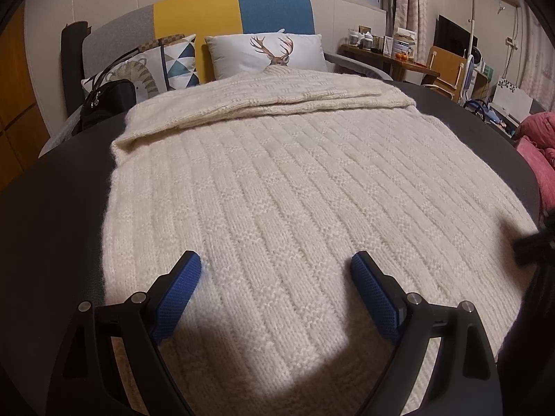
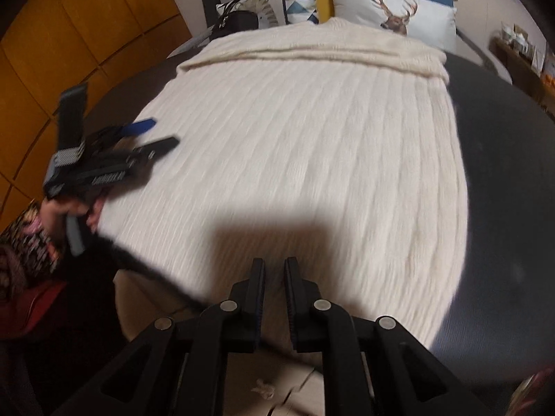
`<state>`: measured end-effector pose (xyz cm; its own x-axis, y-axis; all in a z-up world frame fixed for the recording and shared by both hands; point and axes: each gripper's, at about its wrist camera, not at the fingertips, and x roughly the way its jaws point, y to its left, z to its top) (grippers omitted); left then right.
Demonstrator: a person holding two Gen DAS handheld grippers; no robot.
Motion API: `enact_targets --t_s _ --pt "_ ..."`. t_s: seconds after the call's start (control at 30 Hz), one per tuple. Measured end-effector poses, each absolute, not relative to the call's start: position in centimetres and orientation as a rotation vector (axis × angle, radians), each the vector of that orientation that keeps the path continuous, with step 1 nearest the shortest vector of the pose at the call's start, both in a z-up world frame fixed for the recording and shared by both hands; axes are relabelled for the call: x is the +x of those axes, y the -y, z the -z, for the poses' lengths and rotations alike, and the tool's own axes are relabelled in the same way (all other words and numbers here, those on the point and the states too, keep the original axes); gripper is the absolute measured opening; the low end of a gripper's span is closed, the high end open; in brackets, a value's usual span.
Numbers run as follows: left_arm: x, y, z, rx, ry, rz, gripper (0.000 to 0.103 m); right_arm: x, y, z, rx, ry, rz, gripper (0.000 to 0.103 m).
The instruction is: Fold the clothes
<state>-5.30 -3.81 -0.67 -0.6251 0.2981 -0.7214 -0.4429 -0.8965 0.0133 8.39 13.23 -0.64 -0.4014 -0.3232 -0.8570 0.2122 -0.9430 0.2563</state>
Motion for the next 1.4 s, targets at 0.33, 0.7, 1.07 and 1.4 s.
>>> enact_targets --t_s 0.33,0.7,1.07,1.4 --pt "-5.4 3.9 0.6 -1.058 -0.264 -2.496 0.091 5.8 -10.3 -1.4 1.389 0.129 2.381 0.013" --pt "-5.4 3.9 0.7 -1.054 -0.260 -2.497 0.091 7.2 -6.6 0.8 1.455 -0.064 2.297 0.017" --pt "-5.4 3.6 0.2 -1.099 -0.327 -2.480 0.091 3.6 -4.3 -0.9 1.348 -0.103 2.337 0.017" --pt "-6.0 4.1 -0.7 -1.079 -0.406 -2.566 0.091 -0.4 -6.7 -1.3 1.393 -0.058 2.344 0.019"
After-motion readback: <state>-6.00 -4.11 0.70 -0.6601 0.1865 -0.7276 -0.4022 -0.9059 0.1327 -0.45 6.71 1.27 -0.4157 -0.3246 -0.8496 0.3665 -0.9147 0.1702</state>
